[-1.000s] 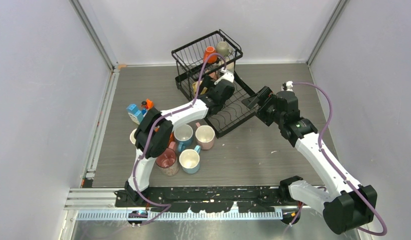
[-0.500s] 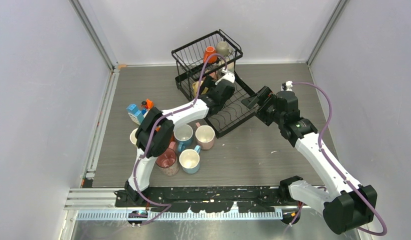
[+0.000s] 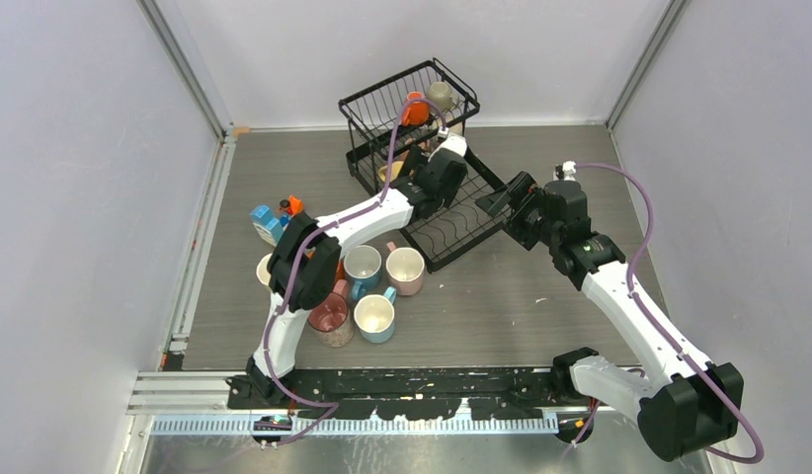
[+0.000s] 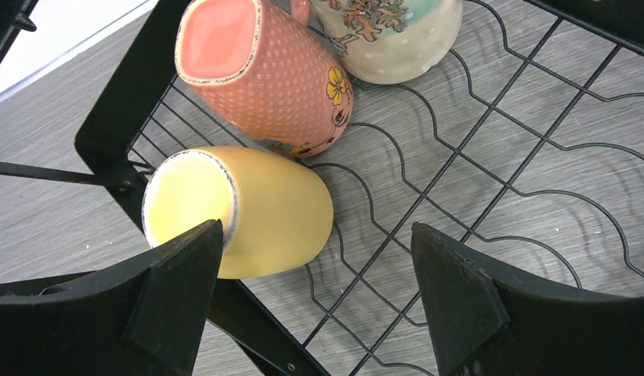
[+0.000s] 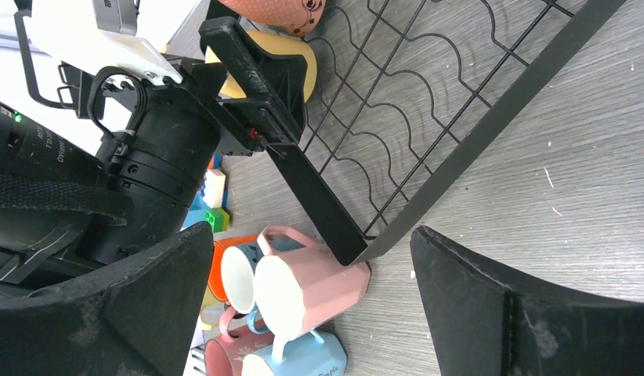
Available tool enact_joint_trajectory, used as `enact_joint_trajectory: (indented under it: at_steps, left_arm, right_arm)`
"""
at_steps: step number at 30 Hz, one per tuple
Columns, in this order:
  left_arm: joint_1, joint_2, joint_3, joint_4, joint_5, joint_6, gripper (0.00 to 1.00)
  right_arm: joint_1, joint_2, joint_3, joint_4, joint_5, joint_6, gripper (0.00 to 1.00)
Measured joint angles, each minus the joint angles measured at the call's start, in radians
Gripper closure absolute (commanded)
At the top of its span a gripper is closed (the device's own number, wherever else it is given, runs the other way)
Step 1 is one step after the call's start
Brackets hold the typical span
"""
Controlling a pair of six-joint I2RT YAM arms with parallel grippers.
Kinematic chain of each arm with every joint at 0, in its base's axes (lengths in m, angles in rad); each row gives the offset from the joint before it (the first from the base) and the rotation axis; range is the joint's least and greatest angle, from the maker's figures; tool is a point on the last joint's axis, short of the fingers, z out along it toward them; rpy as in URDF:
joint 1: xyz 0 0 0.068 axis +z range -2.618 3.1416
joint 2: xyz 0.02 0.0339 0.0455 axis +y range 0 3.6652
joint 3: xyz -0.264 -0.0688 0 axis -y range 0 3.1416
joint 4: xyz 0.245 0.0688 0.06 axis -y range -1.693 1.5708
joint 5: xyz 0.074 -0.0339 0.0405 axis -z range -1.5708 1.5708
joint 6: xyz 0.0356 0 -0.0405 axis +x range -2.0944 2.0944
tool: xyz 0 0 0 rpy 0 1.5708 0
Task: Unload the cups from the dish rack
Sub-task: Unload the cup from the dish rack.
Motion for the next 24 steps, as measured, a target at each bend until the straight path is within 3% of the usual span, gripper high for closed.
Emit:
enact_joint_trajectory:
  at_steps: [24]
  left_arm:
    - [0.0, -0.011, 0.013, -0.025, 0.053, -0.073, 0.11]
  right_arm:
    - [0.0, 0.013, -0.014, 0.015, -0.012, 0.0, 0.0]
